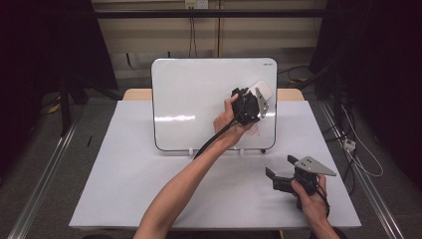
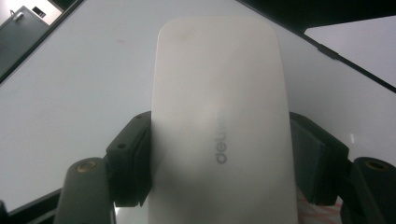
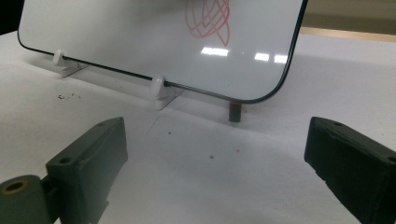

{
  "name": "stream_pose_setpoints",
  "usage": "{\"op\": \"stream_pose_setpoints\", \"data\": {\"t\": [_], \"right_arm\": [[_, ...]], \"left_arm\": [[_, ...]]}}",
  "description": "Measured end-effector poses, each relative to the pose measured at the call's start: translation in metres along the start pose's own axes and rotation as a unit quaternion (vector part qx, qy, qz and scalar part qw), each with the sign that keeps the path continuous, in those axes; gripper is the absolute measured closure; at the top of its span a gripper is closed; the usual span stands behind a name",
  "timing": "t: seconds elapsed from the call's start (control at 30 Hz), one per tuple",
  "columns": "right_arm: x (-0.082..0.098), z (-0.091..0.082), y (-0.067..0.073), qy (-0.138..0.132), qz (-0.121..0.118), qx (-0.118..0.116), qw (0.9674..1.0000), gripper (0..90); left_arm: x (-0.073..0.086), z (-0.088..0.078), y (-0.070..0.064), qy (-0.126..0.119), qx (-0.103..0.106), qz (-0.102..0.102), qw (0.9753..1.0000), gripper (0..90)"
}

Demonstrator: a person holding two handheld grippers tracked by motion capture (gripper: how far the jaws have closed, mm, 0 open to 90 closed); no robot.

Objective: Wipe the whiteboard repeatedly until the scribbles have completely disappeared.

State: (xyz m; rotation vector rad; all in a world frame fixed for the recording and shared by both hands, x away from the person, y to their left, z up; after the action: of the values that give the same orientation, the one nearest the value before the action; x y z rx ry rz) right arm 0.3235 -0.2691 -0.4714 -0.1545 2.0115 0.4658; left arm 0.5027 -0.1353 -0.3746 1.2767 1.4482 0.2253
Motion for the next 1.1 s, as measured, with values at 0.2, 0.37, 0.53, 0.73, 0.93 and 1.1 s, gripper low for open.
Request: {"op": "stream_pose_setpoints", "data": {"t": [0.2,0.37,0.53,0.73,0.93,1.1], "right_arm": [[0.0,0.0,0.0,-0.001,-0.001,0.0,1.0,6.2],[0.0,0.0,0.0,0.0,0.0,-0.001,1.0,6.2],[0.0,0.0,-0.001,0.0,0.001,0.0,1.0,6.2],[0.0,0.0,-0.001,-0.001,0.002,0.0,1.0,6.2],[0.0,-0.001,-0.001,0.0,0.004,-0.001,1.0,6.4],[0.001,-0.001,-0.001,0.0,0.005,-0.001,1.0,6.5]], "left_arm": [[-0.002,0.003,0.007,-0.009,0.0,-0.002,1.0,31.0],[-0.004,0.005,0.015,-0.021,0.0,-0.009,0.9997,31.0],[-0.006,0.006,0.021,-0.024,-0.002,-0.013,0.9996,31.0],[-0.01,0.009,0.035,-0.022,-0.005,-0.017,0.9996,31.0],[-0.012,0.008,0.05,-0.014,-0.014,-0.03,0.9993,31.0],[-0.008,0.005,0.059,-0.005,-0.026,-0.042,0.9988,31.0]]}}
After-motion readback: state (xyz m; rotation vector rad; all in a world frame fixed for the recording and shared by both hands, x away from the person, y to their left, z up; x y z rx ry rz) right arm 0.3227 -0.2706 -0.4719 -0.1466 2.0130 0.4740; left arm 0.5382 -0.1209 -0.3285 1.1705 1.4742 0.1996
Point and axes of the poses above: each handheld gripper's, and its own axes: z roughly forward along the jaws, x roughly out of its underside, y roughly to its left, the point moved 4 cm from there along z, roughly forward along the jaws, and after that the axes turned 11 degrees about z, right-handed, at the moved point
